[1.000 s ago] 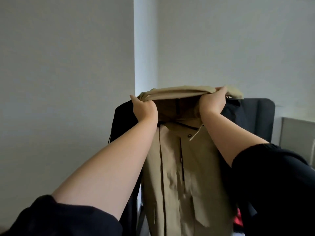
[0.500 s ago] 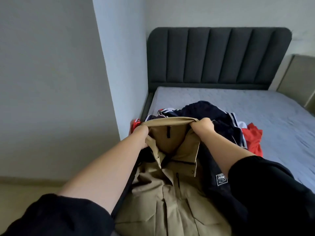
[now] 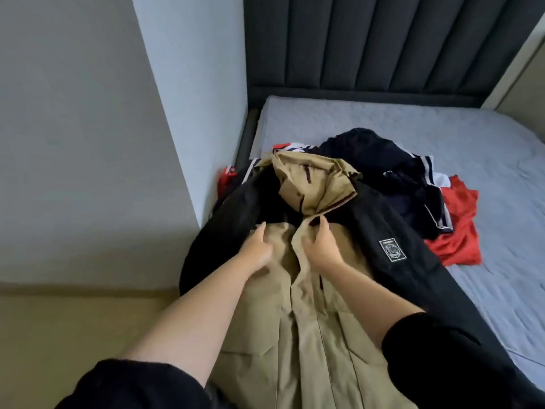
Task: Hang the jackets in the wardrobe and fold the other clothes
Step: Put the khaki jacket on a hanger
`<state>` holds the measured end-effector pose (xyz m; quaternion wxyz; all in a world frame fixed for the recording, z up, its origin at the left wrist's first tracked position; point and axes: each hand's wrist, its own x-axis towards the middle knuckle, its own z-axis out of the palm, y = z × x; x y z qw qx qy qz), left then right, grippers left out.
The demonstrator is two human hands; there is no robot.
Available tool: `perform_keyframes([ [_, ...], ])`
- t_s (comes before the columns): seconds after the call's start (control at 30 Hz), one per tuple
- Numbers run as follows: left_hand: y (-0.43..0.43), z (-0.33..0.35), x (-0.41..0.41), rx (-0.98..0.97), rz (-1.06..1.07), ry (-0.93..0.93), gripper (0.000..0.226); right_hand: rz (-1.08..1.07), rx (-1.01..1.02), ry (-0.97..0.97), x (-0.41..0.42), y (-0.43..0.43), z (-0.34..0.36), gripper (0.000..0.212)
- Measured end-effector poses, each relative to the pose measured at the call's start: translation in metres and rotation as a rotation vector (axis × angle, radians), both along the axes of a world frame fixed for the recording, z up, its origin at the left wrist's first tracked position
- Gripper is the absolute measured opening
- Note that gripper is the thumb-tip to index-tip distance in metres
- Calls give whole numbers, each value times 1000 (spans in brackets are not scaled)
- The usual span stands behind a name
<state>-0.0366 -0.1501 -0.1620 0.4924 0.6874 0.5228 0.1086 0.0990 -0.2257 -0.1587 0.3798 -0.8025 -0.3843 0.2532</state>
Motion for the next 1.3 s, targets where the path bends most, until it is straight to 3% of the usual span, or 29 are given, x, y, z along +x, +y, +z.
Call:
perform_keyframes([
  [0.1, -34, -78, -26, 102, -207, 382, 56, 81, -479, -149, -37, -25, -83, 64],
  [0.17, -54, -114, -36, 227, -270, 519, 56, 85, -533, -268, -50, -38, -119, 65],
  [0.27, -72, -148, -46, 433, -302, 609, 59, 30, -442, -439, -63, -53, -153, 65],
  [0.53, -82, -184, -45, 624, -208, 565, 62, -53, -226, -577, -74, -73, -189, 63],
  [0.8, -63, -185, -36, 679, -229, 458, 65, -124, -214, -631, -77, -62, -192, 63],
  [1.1, -61, -181, -46, 681, -339, 431, 62, -130, -245, -656, -74, -58, -194, 63],
  [1.3, -104, -172, -76, 549, -401, 455, 56, -123, -280, -713, -81, -63, -192, 62],
])
